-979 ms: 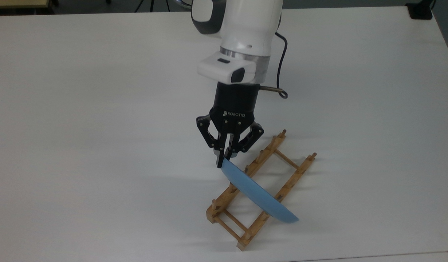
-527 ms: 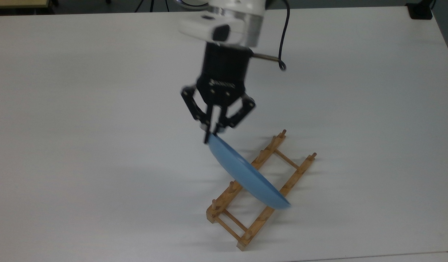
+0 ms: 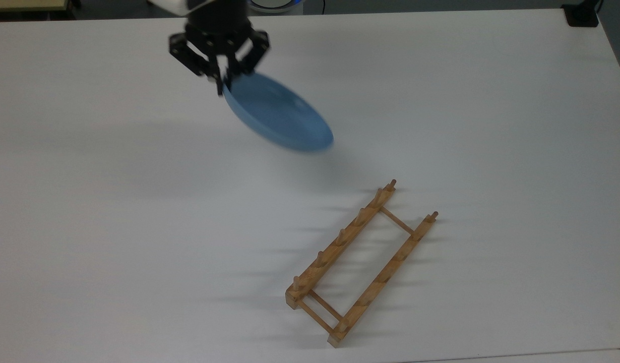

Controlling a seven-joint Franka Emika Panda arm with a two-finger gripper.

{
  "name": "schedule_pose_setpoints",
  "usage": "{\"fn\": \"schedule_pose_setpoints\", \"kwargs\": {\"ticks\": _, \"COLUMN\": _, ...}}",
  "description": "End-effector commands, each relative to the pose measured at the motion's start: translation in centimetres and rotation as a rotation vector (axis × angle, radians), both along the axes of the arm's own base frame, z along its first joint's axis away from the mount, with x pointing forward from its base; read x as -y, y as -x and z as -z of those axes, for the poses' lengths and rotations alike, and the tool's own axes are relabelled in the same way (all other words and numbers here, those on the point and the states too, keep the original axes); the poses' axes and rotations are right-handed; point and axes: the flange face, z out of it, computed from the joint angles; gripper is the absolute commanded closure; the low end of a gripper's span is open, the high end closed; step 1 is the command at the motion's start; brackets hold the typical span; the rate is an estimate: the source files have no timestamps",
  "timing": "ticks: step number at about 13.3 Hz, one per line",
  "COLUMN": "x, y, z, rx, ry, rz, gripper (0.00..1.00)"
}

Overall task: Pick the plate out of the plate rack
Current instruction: 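Lift the blue plate up out of the rack slots, then carry the blue plate away from the rack and lower it to the table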

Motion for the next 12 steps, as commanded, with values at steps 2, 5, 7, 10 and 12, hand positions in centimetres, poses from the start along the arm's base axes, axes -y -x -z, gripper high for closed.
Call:
{"fn": "schedule_pose_setpoints", "kwargs": {"ticks": 2, "x": 4.6, "y": 2.5, "z": 4.9, "rx": -0.178, "ry": -0.14, "rz": -0.13, "gripper": 1.0}}
{"fn": "schedule_pose_setpoints", "kwargs": {"ticks": 5, "x": 6.4, "y": 3.4, "z": 10.2, "rx": -0.238, "ry": -0.22, "rz": -0.13, "gripper": 1.0}}
{"fn": "schedule_pose_setpoints", "kwargs": {"ticks": 7, "x": 6.8, "y": 4.0, "z": 13.1, "rx": -0.248, "ry": -0.225, "rz": -0.143, "gripper": 1.0}}
{"fn": "schedule_pose_setpoints", "kwargs": {"ticks": 10, "x": 9.3, "y": 4.6, "z": 18.2, "rx": -0.225, "ry": -0.23, "rz": -0.088, "gripper": 1.0}}
{"fn": "schedule_pose_setpoints", "kwargs": {"ticks": 12, "x": 10.3, "y": 4.4, "z": 21.0, "rx": -0.248, "ry": -0.261, "rz": -0.053, "gripper": 1.0}}
